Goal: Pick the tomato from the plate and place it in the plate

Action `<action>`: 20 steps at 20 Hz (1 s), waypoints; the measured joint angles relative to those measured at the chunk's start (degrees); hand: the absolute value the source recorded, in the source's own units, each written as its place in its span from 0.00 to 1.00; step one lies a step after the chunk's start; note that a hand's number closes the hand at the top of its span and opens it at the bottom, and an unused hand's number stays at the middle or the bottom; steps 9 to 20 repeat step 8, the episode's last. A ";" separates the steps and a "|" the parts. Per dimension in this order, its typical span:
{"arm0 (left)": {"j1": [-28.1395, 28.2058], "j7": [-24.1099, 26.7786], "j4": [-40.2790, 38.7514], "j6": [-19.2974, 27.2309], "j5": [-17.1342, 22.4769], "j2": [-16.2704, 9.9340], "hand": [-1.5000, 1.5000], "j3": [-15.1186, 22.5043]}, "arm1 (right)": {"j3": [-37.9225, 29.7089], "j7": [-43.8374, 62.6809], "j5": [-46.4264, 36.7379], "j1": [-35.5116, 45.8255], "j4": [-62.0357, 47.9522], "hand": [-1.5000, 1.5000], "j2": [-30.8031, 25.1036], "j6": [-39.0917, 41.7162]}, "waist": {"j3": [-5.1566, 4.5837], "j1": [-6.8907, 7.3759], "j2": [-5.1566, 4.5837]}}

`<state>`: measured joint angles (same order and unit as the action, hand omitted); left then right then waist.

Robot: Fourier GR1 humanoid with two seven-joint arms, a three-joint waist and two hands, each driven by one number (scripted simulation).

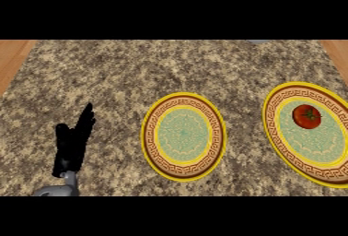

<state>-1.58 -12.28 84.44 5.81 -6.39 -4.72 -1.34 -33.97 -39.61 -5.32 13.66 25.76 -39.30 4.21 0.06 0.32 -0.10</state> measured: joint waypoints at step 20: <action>-0.06 -0.24 0.13 -0.01 -0.25 0.42 0.50 0.10 | -0.48 -3.75 0.32 2.19 -9.28 0.00 -4.22 -1.63 | 0.05 0.19 -0.07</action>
